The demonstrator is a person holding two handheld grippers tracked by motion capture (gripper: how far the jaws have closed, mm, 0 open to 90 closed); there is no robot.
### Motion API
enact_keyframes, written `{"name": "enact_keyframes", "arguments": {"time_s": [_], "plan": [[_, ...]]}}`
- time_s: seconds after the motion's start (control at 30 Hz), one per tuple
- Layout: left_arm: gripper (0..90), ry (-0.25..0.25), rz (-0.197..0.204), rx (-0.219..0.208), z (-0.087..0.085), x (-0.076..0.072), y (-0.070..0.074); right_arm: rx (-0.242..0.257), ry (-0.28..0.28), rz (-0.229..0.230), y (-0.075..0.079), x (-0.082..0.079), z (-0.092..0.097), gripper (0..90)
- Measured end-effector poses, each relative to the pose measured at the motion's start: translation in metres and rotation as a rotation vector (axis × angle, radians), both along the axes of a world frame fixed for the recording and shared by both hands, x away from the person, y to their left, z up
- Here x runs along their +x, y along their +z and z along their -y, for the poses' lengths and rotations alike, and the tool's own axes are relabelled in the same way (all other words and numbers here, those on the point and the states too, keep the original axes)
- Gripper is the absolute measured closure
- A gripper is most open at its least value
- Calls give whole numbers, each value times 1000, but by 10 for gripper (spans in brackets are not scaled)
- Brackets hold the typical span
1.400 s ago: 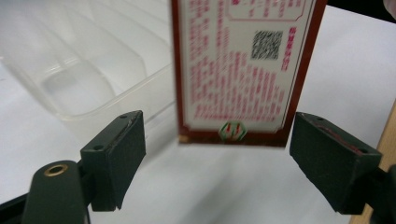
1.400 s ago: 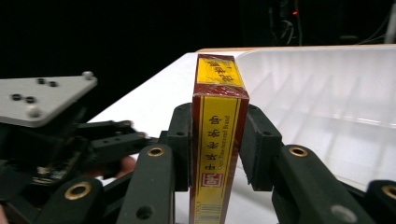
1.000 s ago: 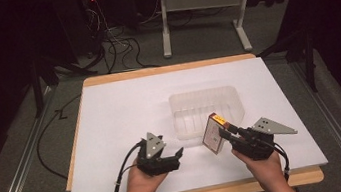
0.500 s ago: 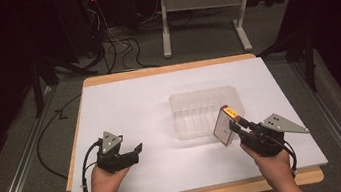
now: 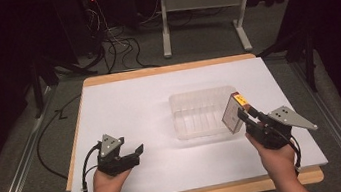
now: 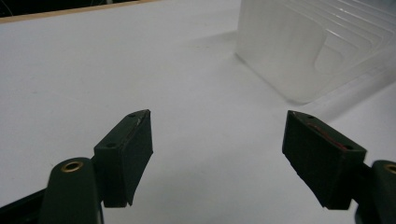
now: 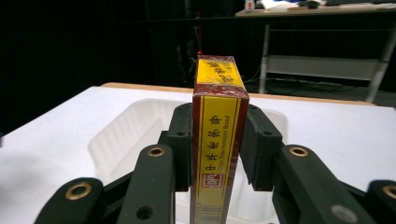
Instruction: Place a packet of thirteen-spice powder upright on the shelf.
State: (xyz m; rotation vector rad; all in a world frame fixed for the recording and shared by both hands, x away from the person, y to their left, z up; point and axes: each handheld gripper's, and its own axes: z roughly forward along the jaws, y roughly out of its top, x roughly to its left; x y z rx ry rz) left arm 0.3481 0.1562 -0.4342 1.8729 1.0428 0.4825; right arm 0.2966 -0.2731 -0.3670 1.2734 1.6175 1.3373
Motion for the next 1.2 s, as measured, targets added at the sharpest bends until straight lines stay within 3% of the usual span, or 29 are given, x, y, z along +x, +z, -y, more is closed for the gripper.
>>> {"name": "enact_keyframes", "arguments": {"time_s": [0.27,0.53,0.63,0.97,1.2], "plan": [[250,-13,29,4,3,-1,3,-54,-71,0,2,18,-11,688],[247,-25,37,22,3,-2,3,-49,-98,-13,-1,40,-21,687],[247,-22,40,19,2,-4,4,-70,-121,-8,0,50,-26,687],[247,-9,34,-8,-3,-5,5,-114,-211,-14,-1,69,-13,686],[247,-18,47,11,-2,-5,5,-146,-244,-25,-11,84,-12,685]]}}
